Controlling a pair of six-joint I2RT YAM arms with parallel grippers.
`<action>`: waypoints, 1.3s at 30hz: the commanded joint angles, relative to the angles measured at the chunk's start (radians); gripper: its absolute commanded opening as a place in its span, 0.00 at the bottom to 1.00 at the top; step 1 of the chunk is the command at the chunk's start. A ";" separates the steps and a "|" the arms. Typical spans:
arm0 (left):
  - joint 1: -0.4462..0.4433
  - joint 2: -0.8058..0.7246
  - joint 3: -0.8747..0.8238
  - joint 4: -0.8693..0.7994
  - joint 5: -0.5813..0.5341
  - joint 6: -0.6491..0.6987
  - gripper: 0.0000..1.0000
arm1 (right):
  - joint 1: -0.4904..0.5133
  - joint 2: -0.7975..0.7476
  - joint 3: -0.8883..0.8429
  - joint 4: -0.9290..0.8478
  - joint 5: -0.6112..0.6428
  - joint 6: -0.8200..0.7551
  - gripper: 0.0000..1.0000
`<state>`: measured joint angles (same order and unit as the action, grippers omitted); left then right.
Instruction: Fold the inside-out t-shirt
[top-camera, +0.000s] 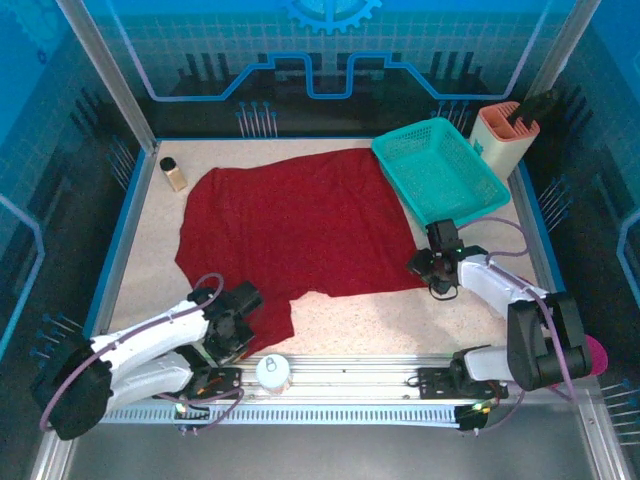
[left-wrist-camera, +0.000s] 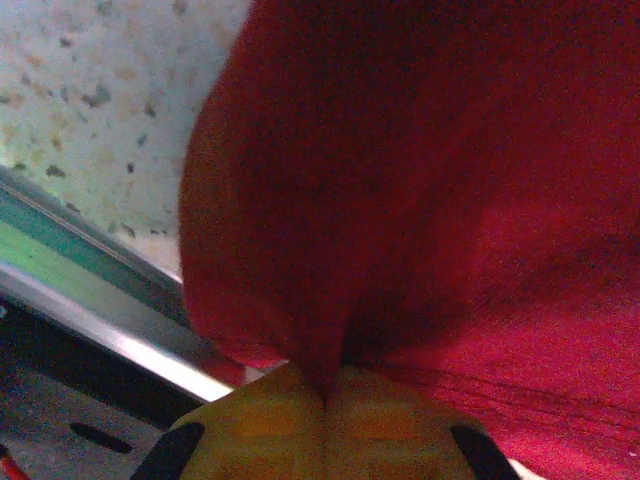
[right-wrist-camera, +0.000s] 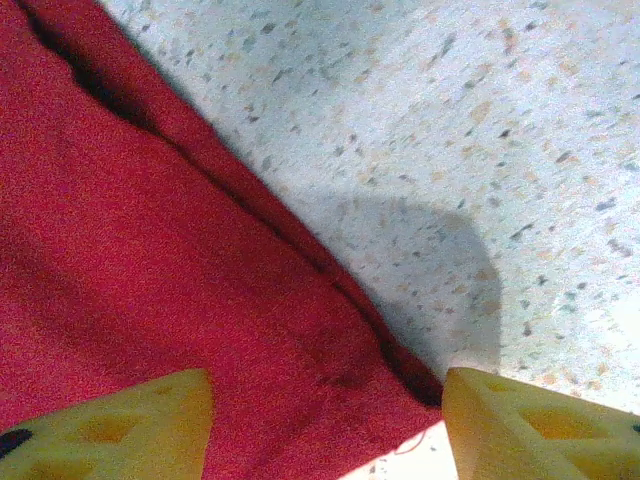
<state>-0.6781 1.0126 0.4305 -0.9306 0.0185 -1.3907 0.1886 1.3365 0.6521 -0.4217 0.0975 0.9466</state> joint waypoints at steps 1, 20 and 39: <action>0.003 -0.066 -0.038 -0.029 -0.138 -0.021 0.00 | -0.021 0.019 -0.018 0.031 0.029 0.020 0.63; 0.121 -0.327 0.173 -0.318 -0.349 0.032 0.00 | 0.065 0.111 0.028 -0.062 0.064 0.269 0.56; 0.132 -0.672 0.333 -0.640 -0.701 -0.153 0.00 | 0.480 -0.110 0.136 -0.620 0.403 0.585 0.00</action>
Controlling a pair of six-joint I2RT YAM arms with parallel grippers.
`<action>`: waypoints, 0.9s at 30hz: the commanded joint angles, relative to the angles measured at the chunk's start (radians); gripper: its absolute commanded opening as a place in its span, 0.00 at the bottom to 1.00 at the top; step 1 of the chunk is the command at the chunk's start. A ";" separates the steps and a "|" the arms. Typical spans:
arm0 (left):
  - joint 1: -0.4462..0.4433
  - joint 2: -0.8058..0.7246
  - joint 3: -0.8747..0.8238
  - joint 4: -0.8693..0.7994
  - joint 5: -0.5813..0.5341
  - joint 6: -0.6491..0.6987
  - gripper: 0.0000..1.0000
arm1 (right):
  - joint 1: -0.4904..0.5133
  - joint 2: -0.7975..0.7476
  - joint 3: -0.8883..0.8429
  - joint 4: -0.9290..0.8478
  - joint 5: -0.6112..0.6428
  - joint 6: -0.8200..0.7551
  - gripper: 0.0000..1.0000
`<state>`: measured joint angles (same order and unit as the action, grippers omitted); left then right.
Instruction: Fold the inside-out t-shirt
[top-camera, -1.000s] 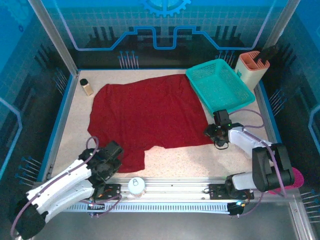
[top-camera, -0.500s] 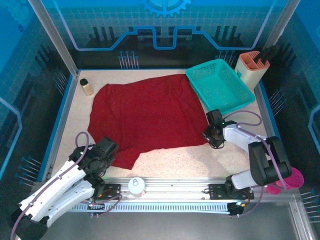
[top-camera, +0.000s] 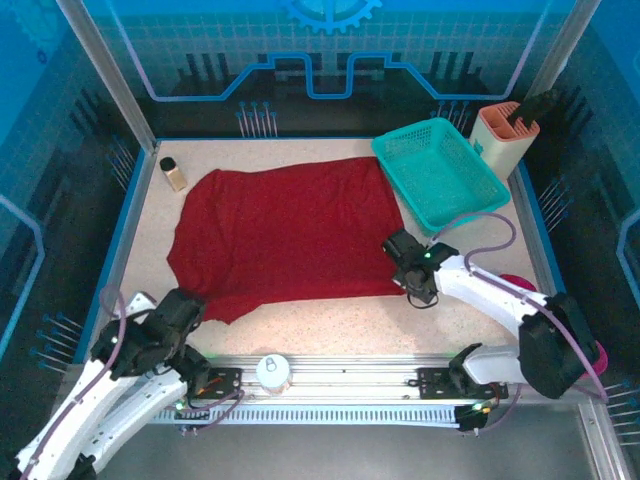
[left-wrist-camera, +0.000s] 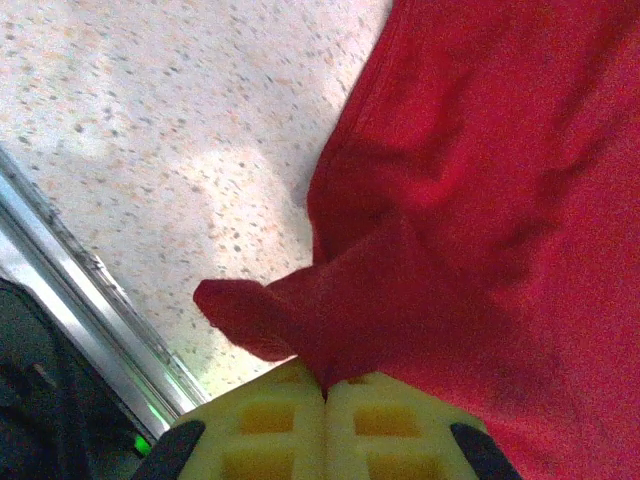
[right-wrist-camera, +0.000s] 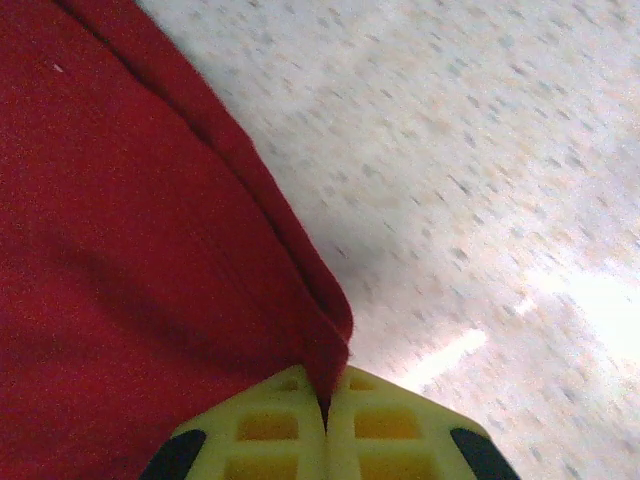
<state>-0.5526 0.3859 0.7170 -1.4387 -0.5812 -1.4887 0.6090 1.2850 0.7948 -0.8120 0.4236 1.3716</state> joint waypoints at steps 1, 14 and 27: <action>0.006 -0.055 0.069 -0.155 -0.125 -0.048 0.00 | 0.096 -0.087 -0.006 -0.259 0.079 0.203 0.00; 0.011 0.169 0.165 0.114 -0.404 0.295 0.00 | 0.035 0.023 0.237 -0.213 0.111 0.153 0.00; 0.568 0.859 0.098 0.922 0.183 0.827 0.97 | -0.117 0.415 0.384 0.020 0.138 -0.081 0.49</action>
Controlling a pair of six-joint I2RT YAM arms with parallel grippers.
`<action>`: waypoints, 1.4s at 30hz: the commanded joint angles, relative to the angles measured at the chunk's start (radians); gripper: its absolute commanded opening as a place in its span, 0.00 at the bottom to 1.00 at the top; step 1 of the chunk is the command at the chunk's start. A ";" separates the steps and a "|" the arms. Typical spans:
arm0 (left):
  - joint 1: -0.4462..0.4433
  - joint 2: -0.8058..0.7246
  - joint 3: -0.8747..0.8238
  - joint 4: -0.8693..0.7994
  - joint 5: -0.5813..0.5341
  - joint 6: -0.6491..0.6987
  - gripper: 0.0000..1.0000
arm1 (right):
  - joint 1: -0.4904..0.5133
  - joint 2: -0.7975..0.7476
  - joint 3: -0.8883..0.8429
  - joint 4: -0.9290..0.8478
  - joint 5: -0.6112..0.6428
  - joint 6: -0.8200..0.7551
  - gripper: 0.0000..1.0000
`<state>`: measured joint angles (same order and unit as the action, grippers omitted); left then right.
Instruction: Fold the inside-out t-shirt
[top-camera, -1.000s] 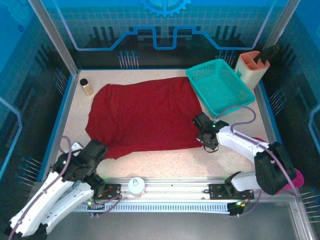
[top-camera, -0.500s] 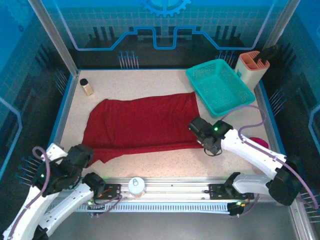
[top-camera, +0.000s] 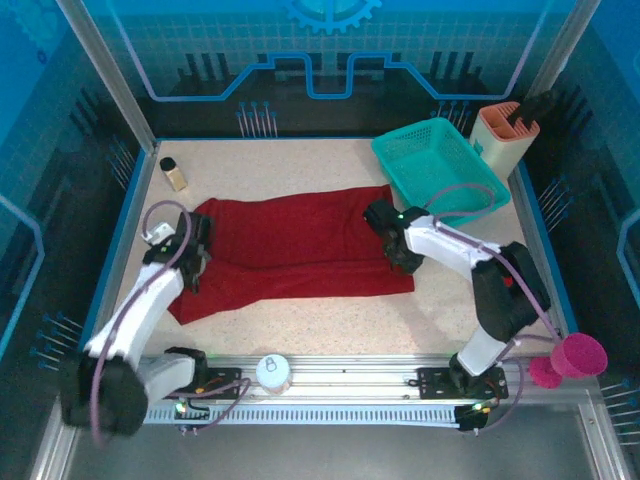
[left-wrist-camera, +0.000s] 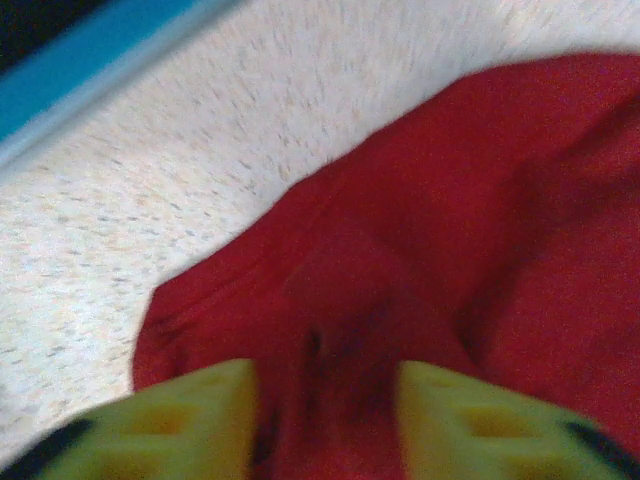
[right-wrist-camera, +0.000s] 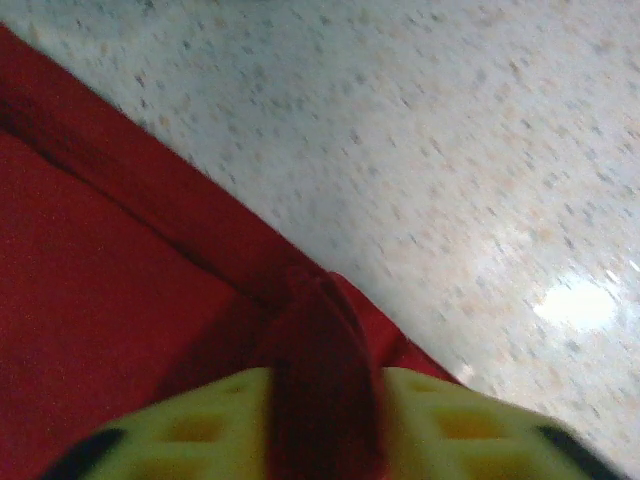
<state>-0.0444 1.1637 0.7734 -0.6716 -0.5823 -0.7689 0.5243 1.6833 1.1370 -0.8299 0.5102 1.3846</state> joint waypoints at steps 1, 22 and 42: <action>0.070 0.098 0.074 0.133 0.228 0.121 0.99 | -0.034 -0.010 0.027 0.072 0.040 -0.152 0.54; 0.004 -0.220 -0.257 -0.164 0.366 -0.238 0.79 | 0.048 -0.211 -0.350 0.163 -0.310 -0.610 0.69; 0.154 0.006 -0.245 -0.020 0.146 -0.189 0.00 | -0.062 -0.281 -0.376 0.015 -0.298 -0.398 0.00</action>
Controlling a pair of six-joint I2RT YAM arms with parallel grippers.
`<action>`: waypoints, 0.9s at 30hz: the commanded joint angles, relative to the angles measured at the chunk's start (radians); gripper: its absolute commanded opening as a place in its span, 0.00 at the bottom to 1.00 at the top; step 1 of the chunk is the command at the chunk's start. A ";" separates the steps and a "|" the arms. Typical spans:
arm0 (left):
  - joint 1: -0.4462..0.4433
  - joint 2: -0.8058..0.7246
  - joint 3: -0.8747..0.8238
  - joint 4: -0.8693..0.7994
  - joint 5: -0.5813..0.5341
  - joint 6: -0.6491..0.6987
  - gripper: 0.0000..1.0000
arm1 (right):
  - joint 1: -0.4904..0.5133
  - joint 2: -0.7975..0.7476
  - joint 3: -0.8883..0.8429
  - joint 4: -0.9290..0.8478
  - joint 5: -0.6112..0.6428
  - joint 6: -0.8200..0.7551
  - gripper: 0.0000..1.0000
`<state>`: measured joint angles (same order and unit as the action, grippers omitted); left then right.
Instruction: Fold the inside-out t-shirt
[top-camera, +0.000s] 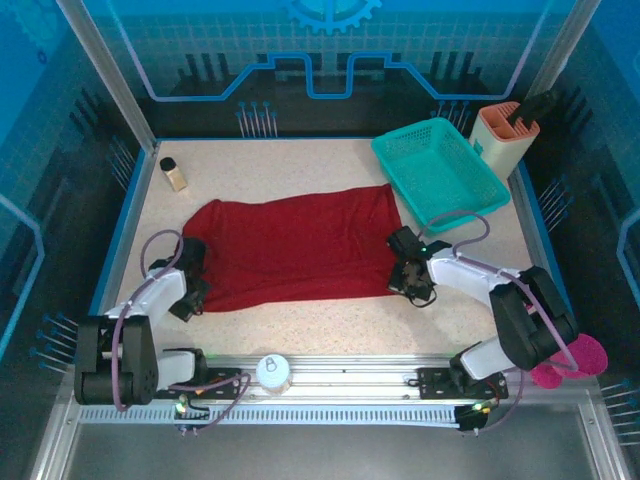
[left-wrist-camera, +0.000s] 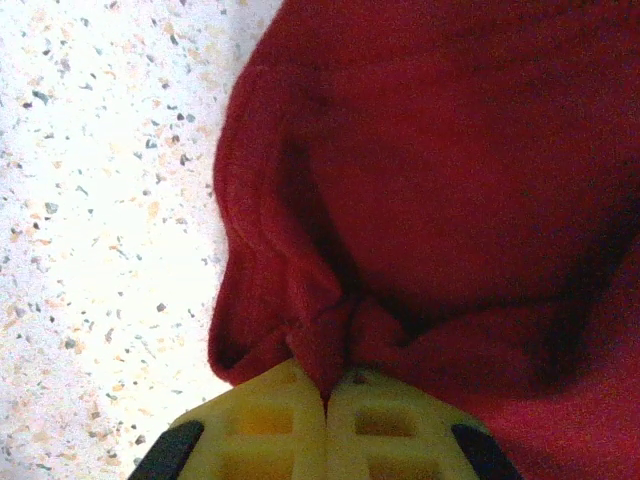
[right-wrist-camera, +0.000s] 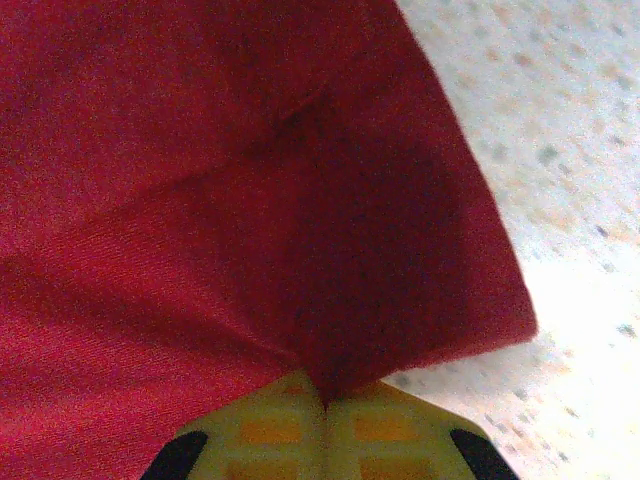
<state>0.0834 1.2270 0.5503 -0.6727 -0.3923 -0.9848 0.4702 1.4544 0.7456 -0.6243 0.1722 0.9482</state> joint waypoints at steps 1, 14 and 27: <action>0.033 -0.088 -0.022 -0.040 -0.060 0.036 0.00 | -0.008 -0.068 0.019 -0.225 0.055 0.036 0.00; 0.107 -0.235 -0.034 -0.092 0.046 0.099 0.75 | -0.024 -0.103 -0.003 -0.300 0.065 -0.068 0.51; 0.111 -0.337 0.047 -0.260 0.164 0.037 0.62 | 0.542 -0.066 0.116 0.525 -0.453 -1.474 0.52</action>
<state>0.1818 0.8776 0.5972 -0.8822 -0.2989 -0.9157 0.9146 1.2991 0.8719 -0.4423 -0.0486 0.0185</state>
